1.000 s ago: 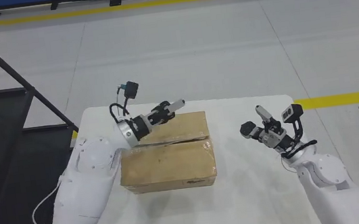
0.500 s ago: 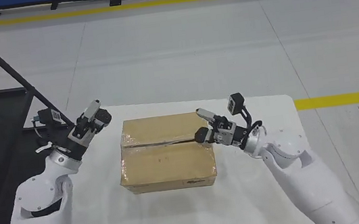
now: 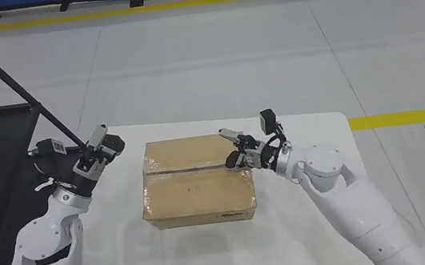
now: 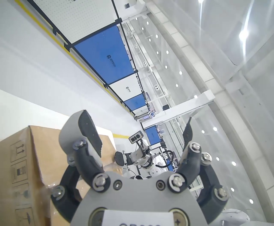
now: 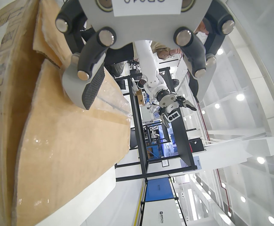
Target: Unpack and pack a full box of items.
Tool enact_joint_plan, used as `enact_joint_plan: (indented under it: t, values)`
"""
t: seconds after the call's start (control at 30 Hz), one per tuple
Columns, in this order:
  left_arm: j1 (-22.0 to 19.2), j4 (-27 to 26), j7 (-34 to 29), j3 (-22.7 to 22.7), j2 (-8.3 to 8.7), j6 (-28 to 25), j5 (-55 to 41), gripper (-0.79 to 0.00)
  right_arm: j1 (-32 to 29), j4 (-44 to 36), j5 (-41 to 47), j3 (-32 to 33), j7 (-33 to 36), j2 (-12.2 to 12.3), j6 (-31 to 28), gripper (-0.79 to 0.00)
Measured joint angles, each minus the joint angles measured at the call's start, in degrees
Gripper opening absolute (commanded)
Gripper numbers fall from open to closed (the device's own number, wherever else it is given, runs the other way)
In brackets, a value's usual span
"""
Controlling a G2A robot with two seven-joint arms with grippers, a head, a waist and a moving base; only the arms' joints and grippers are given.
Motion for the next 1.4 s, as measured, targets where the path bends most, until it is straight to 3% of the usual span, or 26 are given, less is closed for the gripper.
enact_joint_plan:
  t: [0.17,0.73,1.03,1.4]
  values:
    - [-0.4,0.3,0.4,-0.4,0.19,-0.2,-0.3,0.000,-1.0,-1.2,-0.1,1.0,2.8,0.4,0.4,0.000]
    - [0.7,1.2,0.8,-1.6,0.77,-1.4,-2.4,0.000,1.6,1.5,-4.8,-6.3,-3.9,-2.1,-2.7,0.000]
    - [1.7,2.0,0.7,-1.7,0.94,-2.4,-4.2,0.000,5.8,6.2,-3.8,-12.7,-7.3,-5.5,-3.9,0.000]
    - [2.6,3.7,0.2,-1.6,1.08,-3.4,-6.7,0.000,11.8,15.3,0.4,-20.0,-11.2,-11.3,-6.3,0.000]
